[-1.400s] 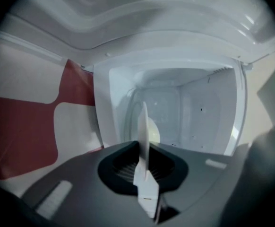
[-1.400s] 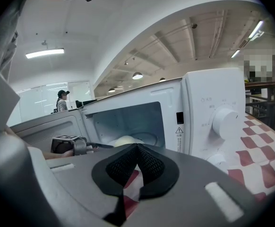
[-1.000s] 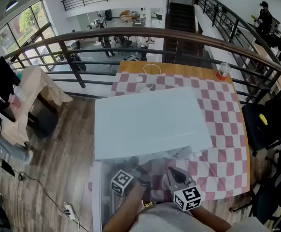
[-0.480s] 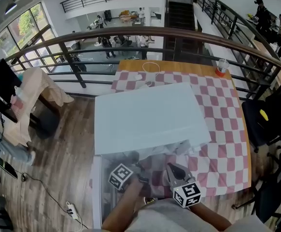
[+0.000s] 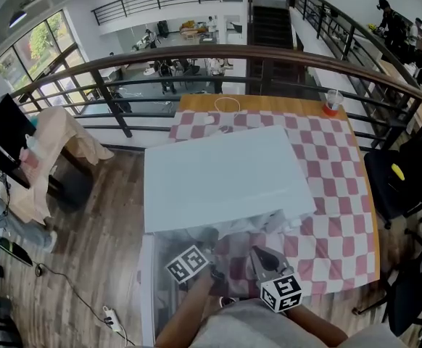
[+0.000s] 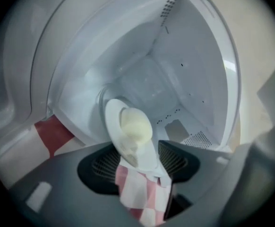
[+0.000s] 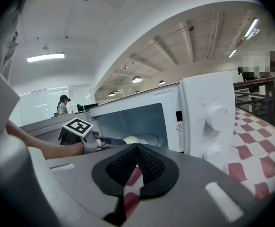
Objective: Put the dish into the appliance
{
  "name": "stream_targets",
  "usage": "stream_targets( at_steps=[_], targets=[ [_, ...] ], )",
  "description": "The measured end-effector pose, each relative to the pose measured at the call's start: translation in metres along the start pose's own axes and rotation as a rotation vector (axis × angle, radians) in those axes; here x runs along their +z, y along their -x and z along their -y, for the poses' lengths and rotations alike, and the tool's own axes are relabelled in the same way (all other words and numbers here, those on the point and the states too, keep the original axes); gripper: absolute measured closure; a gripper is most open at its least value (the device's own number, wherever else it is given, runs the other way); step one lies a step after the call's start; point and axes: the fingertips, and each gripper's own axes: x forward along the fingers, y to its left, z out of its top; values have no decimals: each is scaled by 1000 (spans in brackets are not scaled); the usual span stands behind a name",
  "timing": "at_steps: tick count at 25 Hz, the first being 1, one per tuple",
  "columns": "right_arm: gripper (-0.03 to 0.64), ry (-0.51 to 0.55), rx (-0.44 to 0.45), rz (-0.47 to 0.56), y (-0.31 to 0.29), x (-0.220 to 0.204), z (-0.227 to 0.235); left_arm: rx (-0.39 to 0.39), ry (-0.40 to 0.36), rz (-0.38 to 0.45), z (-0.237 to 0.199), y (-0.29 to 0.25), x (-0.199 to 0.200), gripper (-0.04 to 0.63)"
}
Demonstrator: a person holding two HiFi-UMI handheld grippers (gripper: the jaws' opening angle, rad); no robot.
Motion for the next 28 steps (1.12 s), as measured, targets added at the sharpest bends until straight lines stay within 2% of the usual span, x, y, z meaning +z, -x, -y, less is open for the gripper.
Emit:
stream_targets(
  at_steps=[5,9,12,15,19,23,25,28],
  targets=[
    [618,2,-10,8,3,-1,3,35,-213,-41,2,-4,-9,248],
    [618,-2,-17,6,3,-4,5,99,-431,-93,-5,-2,-19,244],
    [618,-1,-21,6,4,-4,4,129,-542,-88,-7,-1,-24,242],
    [618,-1,-26,5,5,-5,4,151,-603,-78,-13,0,-29,225],
    [618,-1,-30,5,5,-6,3,170,-639,-106,-17,-1,-32,229],
    [618,1,-29,9,4,-6,0,338,-766,-235,-34,1,-37,229],
    [618,1,-30,12,4,-5,0,354,-795,-216,-35,2,-34,229],
    [618,-5,-35,13,4,-6,2,333,-756,-150,-33,7,-31,225]
  ],
)
